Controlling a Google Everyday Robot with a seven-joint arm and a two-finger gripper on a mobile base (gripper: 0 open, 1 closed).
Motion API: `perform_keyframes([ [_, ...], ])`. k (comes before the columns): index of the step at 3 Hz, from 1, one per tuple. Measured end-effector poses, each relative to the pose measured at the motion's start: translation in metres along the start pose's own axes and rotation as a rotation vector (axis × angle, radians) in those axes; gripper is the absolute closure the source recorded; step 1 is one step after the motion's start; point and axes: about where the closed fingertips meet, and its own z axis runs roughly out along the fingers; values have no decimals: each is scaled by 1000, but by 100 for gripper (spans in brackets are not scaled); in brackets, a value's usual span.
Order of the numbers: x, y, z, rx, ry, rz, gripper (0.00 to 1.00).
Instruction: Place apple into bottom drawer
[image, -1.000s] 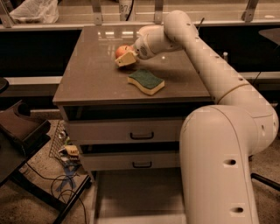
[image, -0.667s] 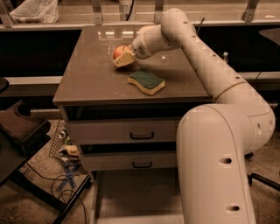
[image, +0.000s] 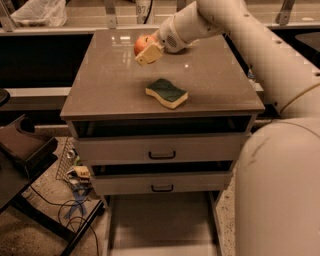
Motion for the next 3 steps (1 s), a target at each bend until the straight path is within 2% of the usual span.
perform_keyframes([
  [1,-3,38,-83,60,-31,-17,100],
  [2,36,76,-137,78,-20,-8,100],
  [3,115,101,-170,83,41,3,100],
])
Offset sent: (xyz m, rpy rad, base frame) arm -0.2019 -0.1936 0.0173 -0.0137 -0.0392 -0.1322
